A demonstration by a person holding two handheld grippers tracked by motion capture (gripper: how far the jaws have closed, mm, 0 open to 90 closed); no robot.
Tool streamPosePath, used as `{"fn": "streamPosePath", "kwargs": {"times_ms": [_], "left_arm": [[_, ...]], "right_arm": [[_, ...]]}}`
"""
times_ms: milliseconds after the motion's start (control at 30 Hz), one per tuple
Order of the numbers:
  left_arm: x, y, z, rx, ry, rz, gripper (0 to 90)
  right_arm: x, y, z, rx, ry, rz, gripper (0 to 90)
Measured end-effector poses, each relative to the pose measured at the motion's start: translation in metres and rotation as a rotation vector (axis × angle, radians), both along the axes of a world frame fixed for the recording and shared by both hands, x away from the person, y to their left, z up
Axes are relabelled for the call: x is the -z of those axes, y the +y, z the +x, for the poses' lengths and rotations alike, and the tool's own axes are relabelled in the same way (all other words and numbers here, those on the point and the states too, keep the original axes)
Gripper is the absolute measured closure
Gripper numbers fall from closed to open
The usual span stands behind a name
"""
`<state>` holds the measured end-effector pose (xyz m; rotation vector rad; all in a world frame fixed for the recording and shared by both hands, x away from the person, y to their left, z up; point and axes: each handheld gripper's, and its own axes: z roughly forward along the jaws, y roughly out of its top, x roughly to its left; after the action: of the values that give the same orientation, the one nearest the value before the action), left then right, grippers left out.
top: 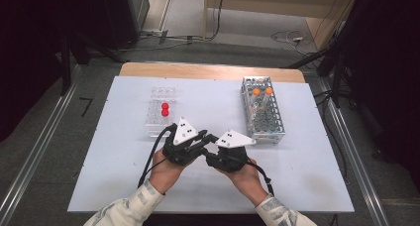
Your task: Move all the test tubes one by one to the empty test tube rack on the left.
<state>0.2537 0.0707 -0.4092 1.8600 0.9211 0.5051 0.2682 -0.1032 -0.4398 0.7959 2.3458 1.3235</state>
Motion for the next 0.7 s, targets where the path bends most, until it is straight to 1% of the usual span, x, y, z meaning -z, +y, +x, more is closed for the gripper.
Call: {"fn": "streamPosePath", "kwargs": {"times_ms": [33, 100, 200, 267, 400, 567, 700], "left_arm": [[-0.001, 0.002, 0.0, -0.001, 0.0, -0.001, 76.6], [-0.003, 0.007, 0.001, -0.007, 0.003, -0.009, 76.6], [-0.006, 0.014, 0.004, -0.018, 0.011, -0.024, 76.6], [-0.01, 0.021, 0.005, -0.027, 0.013, -0.026, 76.6], [-0.018, 0.037, 0.007, -0.062, 0.006, -0.041, 76.6], [-0.026, 0.057, 0.009, -0.116, 0.003, -0.032, 76.6], [-0.03, 0.071, 0.011, -0.159, -0.001, -0.026, 76.6]], "right_arm": [[0.0, 0.0, 0.0, -0.003, 0.013, 0.003, 38.4], [0.0, -0.001, 0.001, -0.009, 0.024, 0.0, 32.9], [0.0, -0.004, 0.001, -0.018, 0.032, -0.005, 29.2], [0.0, -0.007, 0.001, -0.015, 0.03, -0.008, 28.3], [-0.002, -0.015, 0.002, -0.001, 0.025, -0.002, 28.1], [-0.003, -0.025, 0.005, 0.03, 0.023, 0.013, 28.3], [-0.004, -0.028, 0.006, 0.039, 0.022, 0.019, 28.5]]}}
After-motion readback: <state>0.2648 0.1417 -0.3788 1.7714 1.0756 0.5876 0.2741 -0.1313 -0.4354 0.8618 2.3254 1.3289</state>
